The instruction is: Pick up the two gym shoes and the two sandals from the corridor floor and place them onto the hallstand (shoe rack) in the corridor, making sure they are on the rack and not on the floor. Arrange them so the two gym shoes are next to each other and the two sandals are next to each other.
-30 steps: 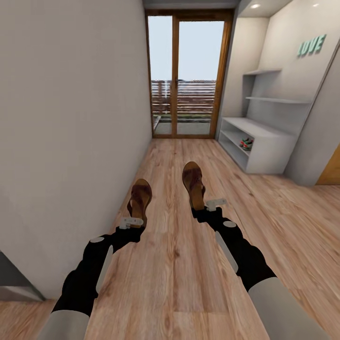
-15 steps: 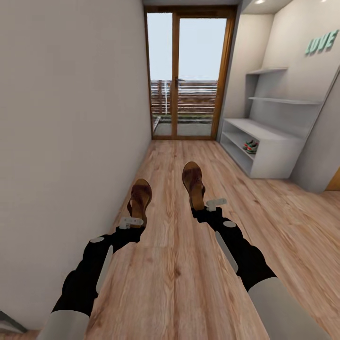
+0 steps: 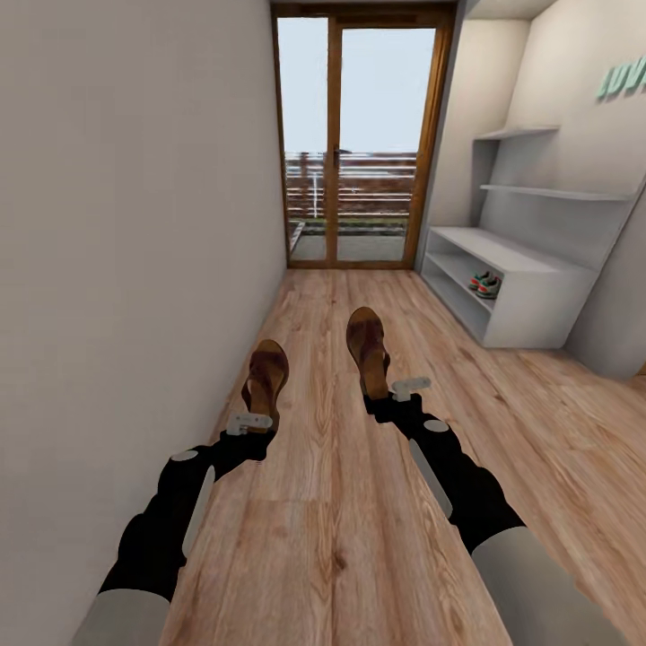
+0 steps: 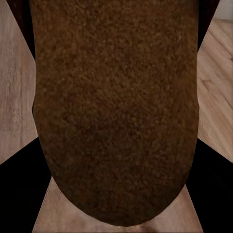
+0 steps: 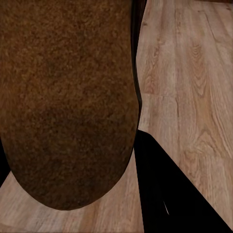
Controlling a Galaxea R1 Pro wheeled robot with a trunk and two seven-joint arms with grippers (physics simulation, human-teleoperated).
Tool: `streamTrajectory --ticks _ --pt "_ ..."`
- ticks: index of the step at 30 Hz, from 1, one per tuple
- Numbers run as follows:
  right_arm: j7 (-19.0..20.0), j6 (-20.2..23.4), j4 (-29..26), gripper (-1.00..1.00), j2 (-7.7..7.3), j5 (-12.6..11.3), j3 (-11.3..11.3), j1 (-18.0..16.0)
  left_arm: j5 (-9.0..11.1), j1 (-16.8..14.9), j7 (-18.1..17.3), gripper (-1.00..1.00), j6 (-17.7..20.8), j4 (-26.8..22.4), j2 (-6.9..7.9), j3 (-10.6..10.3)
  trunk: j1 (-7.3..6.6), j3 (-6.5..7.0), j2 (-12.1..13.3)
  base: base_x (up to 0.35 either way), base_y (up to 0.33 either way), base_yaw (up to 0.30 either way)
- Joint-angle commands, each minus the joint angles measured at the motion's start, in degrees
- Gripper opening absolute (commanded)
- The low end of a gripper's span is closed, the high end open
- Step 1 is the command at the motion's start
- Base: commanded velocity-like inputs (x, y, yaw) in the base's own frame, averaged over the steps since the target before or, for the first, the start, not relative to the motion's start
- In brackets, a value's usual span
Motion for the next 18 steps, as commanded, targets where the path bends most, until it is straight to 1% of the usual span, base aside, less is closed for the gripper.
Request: streamTrajectory --ticks 1,18 --pt "-0.37 0.3 -0.09 -1.0 -0.02 -0.75 0.07 -0.03 -0.52 -0.04 -0.56 -1.0 0.2 -0.08 -0.08 0.2 0.02 -0.06 -0.02 0.345 0.0 0.0" --pt "-0.5 0.49 -0.34 -1.0 -0.17 -0.87 -0.13 -0.03 -0.52 -0.04 -0.56 -1.0 0.2 -0.08 -0.08 0.2 0.02 -0.06 -0.02 0.345 0.0 0.0"
